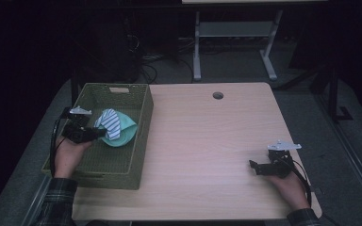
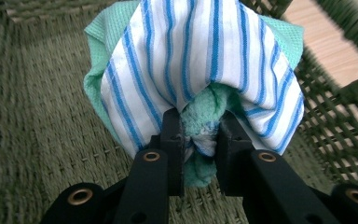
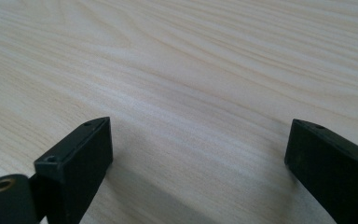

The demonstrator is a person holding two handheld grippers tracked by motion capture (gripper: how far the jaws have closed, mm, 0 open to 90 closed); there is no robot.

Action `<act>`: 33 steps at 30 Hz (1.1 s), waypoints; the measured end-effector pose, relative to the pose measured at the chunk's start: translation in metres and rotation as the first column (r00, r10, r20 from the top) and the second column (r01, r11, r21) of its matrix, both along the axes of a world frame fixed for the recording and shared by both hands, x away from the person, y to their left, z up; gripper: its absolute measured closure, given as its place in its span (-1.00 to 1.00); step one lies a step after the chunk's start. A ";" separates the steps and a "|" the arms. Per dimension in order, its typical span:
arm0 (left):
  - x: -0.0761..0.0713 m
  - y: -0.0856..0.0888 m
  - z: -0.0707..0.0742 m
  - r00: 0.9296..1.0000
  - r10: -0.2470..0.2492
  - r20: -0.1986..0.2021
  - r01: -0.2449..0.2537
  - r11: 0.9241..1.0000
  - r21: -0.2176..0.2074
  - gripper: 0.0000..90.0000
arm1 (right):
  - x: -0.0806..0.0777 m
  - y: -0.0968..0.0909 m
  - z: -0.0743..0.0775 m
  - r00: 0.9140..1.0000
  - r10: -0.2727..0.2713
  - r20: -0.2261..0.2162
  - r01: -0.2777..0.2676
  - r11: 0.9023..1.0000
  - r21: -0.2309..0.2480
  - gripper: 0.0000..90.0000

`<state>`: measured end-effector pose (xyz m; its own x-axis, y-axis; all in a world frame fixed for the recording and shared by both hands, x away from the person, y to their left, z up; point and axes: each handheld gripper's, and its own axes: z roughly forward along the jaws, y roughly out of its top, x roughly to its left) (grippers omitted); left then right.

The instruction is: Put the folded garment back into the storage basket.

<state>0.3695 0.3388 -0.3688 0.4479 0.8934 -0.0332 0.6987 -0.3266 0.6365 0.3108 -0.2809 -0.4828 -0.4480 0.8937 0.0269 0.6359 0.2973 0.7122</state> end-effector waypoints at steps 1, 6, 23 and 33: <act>0.001 0.000 -0.003 1.000 0.004 -0.006 -0.004 1.000 0.001 0.67 | 0.000 0.000 0.000 1.000 0.000 0.000 0.000 1.000 0.000 -0.84; 0.002 -0.003 -0.013 1.000 0.007 -0.023 -0.007 1.000 0.027 0.67 | 0.000 0.000 0.000 1.000 0.000 0.001 0.000 1.000 0.000 -0.84; 0.008 -0.005 -0.030 0.994 0.001 -0.106 0.004 0.999 0.048 0.57 | 0.000 0.000 0.000 1.000 -0.006 -0.001 0.006 1.000 0.002 -0.84; 0.009 -0.005 -0.031 0.994 0.010 -0.105 -0.004 0.998 0.057 0.12 | -0.001 0.001 0.000 1.000 -0.002 0.001 0.002 1.000 0.000 -0.84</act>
<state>0.3780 0.3338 -0.3999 0.4387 0.8982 -0.0286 0.7630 -0.3555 0.5399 0.3100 -0.2804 -0.4828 -0.4465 0.8944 0.0267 0.6360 0.2962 0.7126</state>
